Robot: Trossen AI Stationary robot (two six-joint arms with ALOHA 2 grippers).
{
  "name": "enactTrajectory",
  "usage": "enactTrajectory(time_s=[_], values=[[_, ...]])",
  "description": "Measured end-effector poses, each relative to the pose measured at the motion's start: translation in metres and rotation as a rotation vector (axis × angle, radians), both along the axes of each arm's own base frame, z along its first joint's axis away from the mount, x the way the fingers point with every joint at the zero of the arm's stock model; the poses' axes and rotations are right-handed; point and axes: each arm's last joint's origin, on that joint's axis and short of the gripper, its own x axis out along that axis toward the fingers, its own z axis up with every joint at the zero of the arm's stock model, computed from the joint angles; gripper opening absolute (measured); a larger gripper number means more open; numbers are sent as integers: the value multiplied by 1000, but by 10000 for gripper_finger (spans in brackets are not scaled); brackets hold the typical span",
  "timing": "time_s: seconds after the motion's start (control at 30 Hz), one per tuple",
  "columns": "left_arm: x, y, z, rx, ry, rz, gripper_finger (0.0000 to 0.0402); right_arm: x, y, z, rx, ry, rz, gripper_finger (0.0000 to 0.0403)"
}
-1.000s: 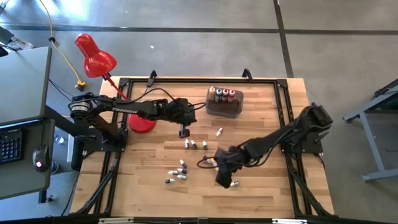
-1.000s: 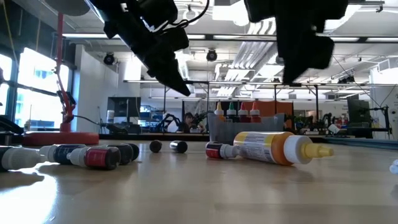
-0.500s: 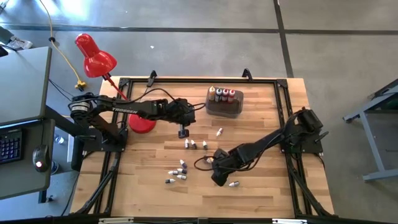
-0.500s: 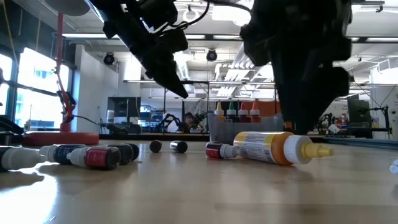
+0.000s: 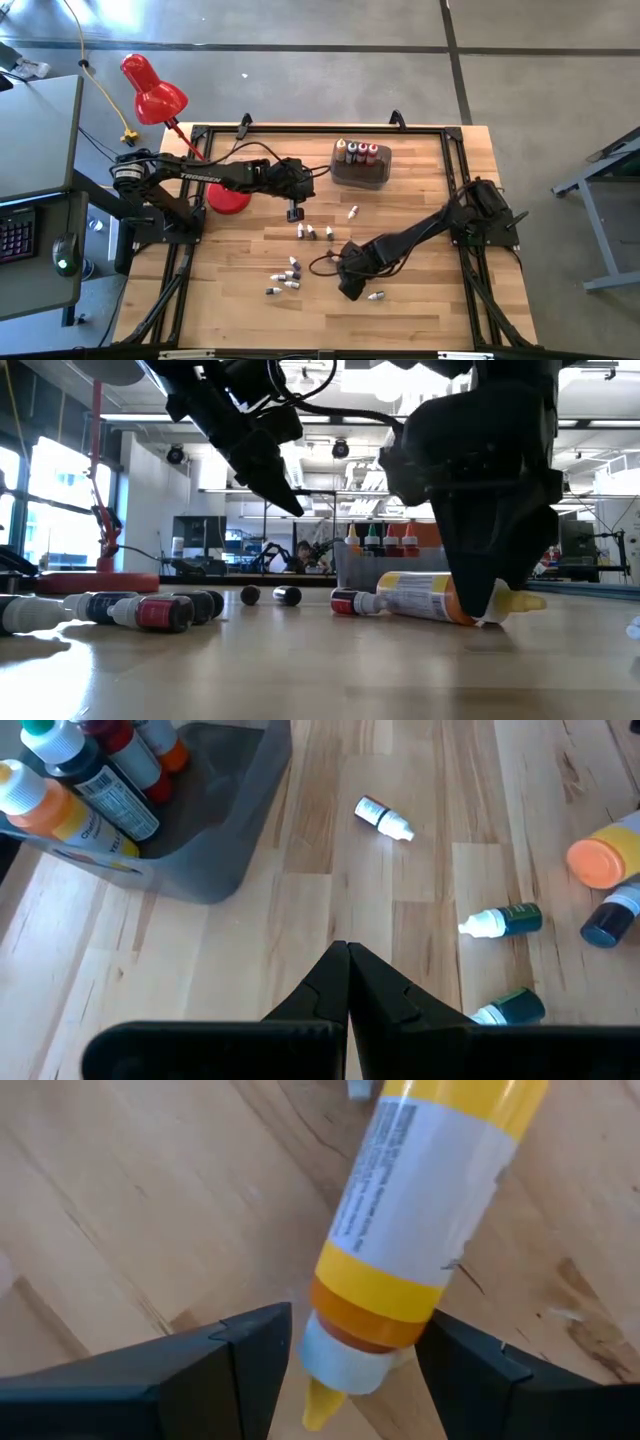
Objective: Pick & Place food coloring
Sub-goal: Put the large yellow food coloring bottle into the bin
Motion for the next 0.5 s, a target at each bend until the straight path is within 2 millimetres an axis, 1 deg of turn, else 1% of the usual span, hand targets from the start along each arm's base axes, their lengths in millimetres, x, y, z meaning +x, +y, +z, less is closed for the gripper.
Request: enactTrajectory(time_s=[0.13,0.33,0.43,0.5], values=[[0,0,0,0,0,0,0,0,-3,1,13,12,-3,179],[0,0,0,12,2,-7,0,-3,-6,0,26,61,19,117],[0,0,0,19,1,-13,0,-9,-8,2,30,119,32,114],[0,1,0,33,4,1,0,-15,-12,8,27,154,25,114]])
